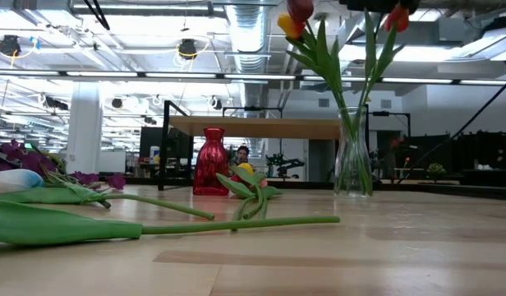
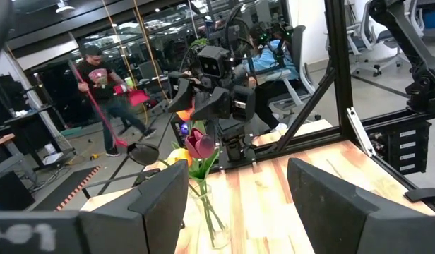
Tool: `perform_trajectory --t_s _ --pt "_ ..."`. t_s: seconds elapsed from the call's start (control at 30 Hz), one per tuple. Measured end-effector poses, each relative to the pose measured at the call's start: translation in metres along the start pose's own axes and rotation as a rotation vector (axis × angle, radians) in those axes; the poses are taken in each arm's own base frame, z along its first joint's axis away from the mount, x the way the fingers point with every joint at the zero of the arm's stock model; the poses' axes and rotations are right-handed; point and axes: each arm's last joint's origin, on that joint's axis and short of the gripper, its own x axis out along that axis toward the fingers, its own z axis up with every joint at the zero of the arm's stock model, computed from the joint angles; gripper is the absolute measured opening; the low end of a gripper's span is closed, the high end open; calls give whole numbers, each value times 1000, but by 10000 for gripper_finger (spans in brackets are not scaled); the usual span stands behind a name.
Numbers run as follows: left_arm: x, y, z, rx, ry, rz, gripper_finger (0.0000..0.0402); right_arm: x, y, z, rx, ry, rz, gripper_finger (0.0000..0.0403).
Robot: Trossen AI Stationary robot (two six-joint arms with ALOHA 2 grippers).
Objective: Pick and place flowers into a vace then onto a shelf
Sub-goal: Put the black flower into the transparent vase
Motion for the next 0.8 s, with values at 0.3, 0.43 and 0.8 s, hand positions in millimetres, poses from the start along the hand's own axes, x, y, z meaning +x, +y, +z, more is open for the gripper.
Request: perform_trajectory --t_s 0.3,0.43,0.8 --pt "0 0 0 0 0 0 232 -5 -4 16 -74 122 61 296" --pt "0 0 0 -11 0 0 232 -11 -8 22 -123 184 93 310" --pt "0 0 0 -19 -3 1 232 -27 -13 39 -154 250 240 311"
